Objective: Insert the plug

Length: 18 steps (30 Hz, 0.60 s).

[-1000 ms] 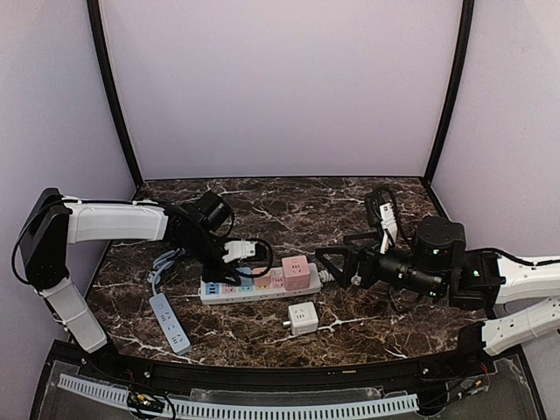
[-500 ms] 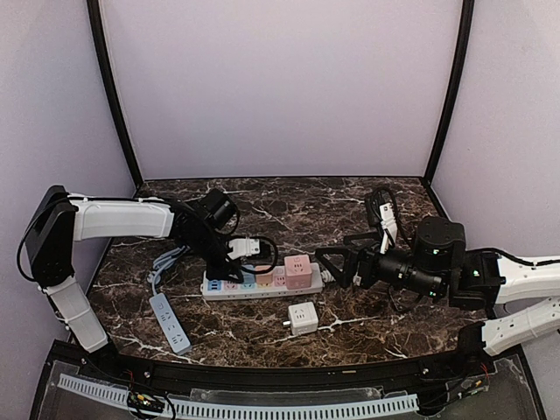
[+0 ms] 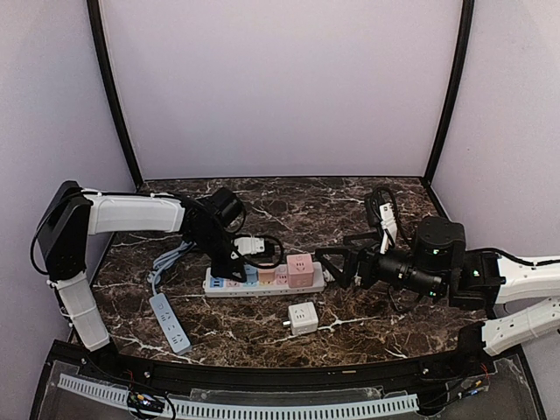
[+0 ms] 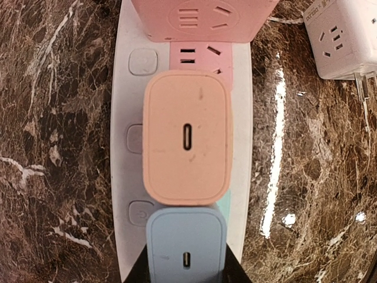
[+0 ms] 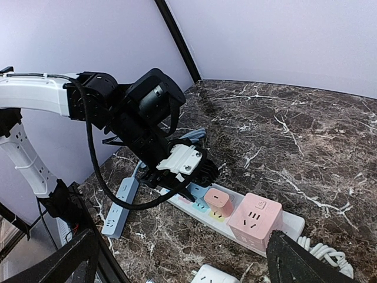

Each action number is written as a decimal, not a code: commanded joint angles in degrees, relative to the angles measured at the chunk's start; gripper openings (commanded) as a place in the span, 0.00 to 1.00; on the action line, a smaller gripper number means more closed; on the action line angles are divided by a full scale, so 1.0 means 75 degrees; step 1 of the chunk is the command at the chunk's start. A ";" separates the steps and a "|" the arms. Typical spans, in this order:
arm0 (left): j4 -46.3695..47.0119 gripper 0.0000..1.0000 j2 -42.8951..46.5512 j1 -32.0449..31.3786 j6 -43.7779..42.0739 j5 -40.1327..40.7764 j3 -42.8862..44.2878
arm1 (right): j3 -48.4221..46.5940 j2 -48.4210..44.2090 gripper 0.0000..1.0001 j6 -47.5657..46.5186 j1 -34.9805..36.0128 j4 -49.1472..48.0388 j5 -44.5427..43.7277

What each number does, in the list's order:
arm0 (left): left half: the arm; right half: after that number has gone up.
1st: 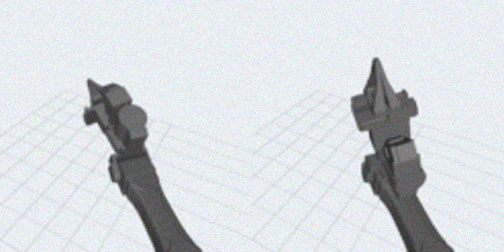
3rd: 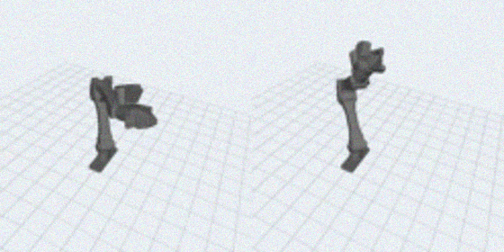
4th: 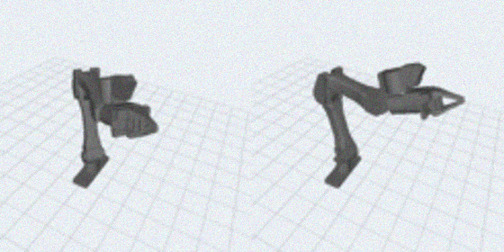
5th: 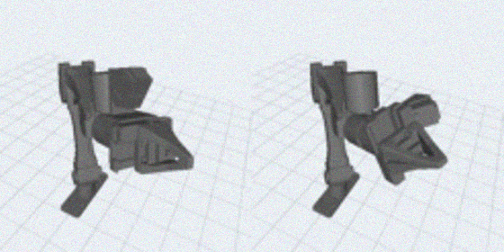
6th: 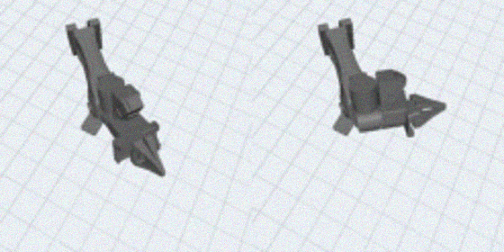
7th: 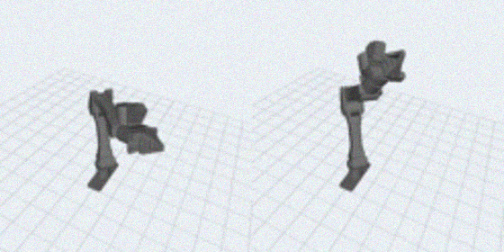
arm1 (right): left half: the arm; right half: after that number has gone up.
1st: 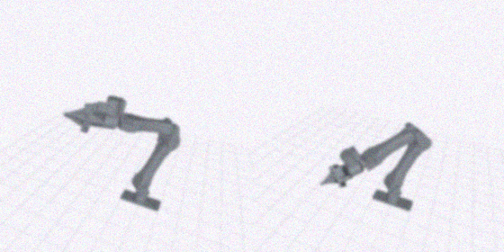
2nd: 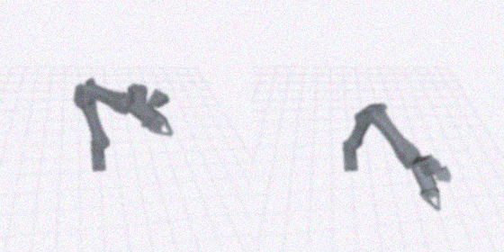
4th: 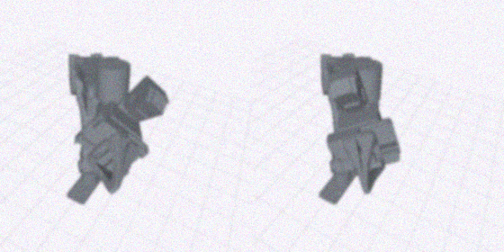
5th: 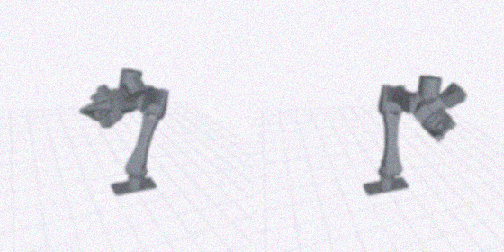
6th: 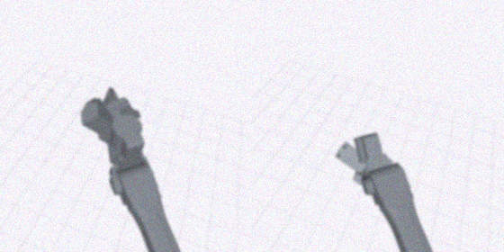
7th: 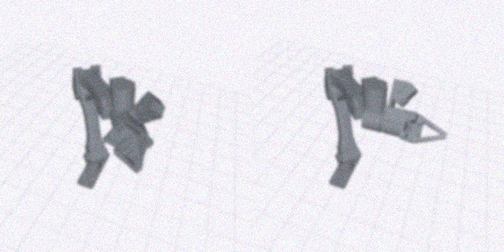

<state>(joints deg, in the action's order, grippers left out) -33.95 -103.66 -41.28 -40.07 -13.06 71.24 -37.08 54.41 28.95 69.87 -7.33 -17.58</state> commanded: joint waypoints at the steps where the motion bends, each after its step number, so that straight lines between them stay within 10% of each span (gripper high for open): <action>1: -0.0307 0.01 -0.0133 0.0007 0.0118 0.0155 -0.0362 | 0.0032 -0.0044 0.99 -0.0098 0.0052 -0.0194 0.0024; 18: -0.0196 0.01 -0.0369 0.0002 0.0316 0.0054 -0.0231 | 0.0042 -0.0087 0.99 -0.0100 0.0052 -0.0182 0.0000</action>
<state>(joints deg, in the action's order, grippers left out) -33.04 -103.37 -41.28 -39.55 -13.23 70.57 -37.08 54.41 28.95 69.87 -7.33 -17.56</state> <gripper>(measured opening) 0.251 0.986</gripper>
